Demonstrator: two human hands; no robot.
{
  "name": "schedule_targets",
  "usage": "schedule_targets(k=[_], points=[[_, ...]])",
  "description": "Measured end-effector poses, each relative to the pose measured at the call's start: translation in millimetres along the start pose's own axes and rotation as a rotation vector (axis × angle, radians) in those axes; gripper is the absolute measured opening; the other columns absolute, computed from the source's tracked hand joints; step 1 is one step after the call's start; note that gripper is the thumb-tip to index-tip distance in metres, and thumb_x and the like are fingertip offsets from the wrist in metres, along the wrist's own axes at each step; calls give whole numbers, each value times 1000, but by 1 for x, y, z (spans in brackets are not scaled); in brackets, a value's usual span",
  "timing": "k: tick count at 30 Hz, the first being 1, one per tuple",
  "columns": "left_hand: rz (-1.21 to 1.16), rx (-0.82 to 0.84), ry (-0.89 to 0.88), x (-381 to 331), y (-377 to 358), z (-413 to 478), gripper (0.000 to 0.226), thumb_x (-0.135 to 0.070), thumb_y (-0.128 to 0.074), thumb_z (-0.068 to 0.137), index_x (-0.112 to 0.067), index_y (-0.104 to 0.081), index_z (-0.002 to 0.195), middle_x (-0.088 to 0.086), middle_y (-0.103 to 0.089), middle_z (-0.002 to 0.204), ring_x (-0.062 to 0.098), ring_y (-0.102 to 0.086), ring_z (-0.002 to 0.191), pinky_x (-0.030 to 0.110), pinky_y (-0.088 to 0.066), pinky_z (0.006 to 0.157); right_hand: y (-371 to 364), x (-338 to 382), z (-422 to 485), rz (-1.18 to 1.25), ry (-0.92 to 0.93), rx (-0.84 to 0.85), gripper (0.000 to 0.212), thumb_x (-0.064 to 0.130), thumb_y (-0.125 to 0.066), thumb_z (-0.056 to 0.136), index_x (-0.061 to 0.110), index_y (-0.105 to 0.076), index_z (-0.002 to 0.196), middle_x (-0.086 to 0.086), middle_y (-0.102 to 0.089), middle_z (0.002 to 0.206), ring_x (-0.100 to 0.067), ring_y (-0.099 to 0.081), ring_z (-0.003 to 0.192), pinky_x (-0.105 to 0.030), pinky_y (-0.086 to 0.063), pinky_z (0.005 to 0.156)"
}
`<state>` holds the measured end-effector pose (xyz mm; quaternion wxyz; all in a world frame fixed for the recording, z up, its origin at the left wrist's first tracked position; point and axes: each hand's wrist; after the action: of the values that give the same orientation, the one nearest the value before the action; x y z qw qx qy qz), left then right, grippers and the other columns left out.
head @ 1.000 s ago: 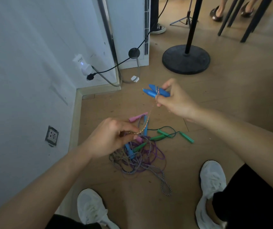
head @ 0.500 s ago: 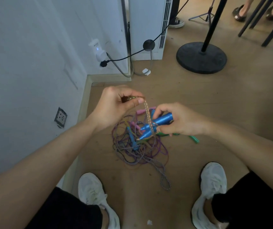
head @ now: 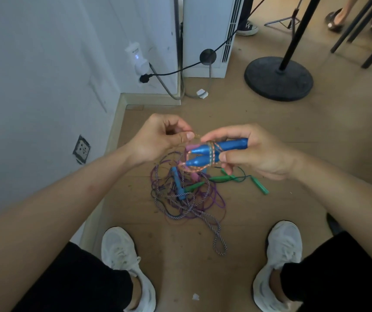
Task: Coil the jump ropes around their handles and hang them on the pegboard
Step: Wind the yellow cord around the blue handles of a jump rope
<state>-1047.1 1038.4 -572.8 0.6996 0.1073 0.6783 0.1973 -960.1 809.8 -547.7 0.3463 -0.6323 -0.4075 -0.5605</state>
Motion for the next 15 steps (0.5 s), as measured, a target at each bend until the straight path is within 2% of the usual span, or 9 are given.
schedule_targets(k=[3,7,9,13,15], points=[[-41,49,21,-1,0,-5,5,-10,-65,92,-9,-68,96,-14,-72,68,-4,-61,58,10,-46,56,6,6,1,129,20,-106,38,-8,-60,84,9,-67,117,-12,-66,102,-20,-58,66,-28,-54,60],[-64,49,58,2,0,-10,6,-13,-61,96,-11,-62,102,-5,-68,66,4,-58,56,17,-49,54,14,12,4,268,57,-311,35,-12,-49,93,7,-64,119,-14,-63,107,-17,-59,65,-26,-54,60],[-52,33,73,5,-1,-12,12,-14,-61,95,-9,-58,106,-3,-67,66,7,-59,57,23,-52,56,19,11,8,332,62,-410,33,-9,-51,93,7,-63,119,-17,-62,111,-16,-60,65,-26,-54,61],[24,3,113,14,1,-16,23,-24,-69,88,-14,-56,105,-3,-68,71,19,-59,58,51,-53,59,31,5,12,361,60,-602,30,-4,-61,91,10,-65,118,-20,-55,128,-19,-64,76,-27,-56,69],[111,0,99,16,1,-17,22,-31,-72,83,-22,-59,98,-3,-66,74,15,-60,58,49,-54,60,36,0,14,340,72,-683,32,-2,-64,91,11,-64,120,-15,-55,128,-20,-68,83,-28,-56,72]])
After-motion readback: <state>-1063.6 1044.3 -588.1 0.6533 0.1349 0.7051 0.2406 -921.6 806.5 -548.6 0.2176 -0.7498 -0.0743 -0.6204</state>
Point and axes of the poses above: each hand's wrist, its own z-axis towards the middle knuckle, its own y-axis out of the back of the hand, x = y × z
